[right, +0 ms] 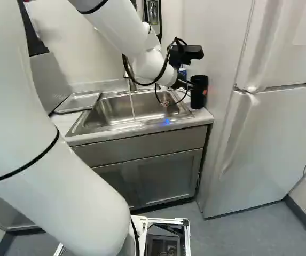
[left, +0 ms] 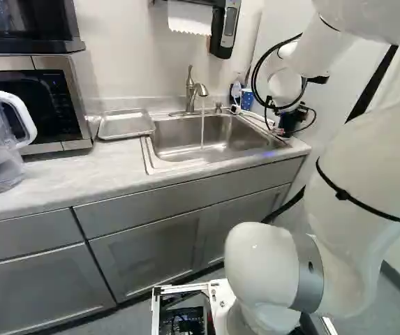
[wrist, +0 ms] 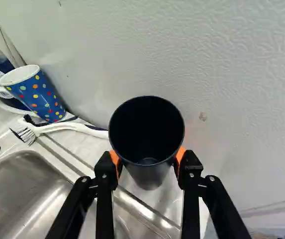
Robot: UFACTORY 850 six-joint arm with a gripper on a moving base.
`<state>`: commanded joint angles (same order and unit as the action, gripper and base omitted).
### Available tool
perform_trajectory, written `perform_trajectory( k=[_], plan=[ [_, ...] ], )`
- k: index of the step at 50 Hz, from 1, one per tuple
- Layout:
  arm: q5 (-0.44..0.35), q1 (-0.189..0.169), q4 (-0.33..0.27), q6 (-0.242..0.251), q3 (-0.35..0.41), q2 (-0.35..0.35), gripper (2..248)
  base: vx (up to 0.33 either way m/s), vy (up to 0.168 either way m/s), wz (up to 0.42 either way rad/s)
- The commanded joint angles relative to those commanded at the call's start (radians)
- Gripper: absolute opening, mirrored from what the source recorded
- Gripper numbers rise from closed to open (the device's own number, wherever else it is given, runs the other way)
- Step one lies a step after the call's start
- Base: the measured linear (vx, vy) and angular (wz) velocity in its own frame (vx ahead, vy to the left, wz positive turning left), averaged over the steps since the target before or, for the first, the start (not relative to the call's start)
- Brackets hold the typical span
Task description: Rinse the cup and place it in the tray
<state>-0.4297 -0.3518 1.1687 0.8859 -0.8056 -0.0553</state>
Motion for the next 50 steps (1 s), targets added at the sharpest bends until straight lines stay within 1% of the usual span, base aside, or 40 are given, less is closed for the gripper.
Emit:
perform_trajectory(
  k=[8,17,34,50],
  plan=[
    [0.000,0.002,0.000,0.000,-0.001,-0.011,122,0.000,0.000,0.000],
    [0.000,0.019,0.000,0.000,0.006,-0.038,122,0.000,0.000,0.000],
    [0.000,0.069,0.000,0.000,0.024,-0.098,122,0.000,0.000,0.000],
    [0.000,0.126,0.000,0.000,0.015,-0.128,122,0.000,0.000,0.000]
  ],
)
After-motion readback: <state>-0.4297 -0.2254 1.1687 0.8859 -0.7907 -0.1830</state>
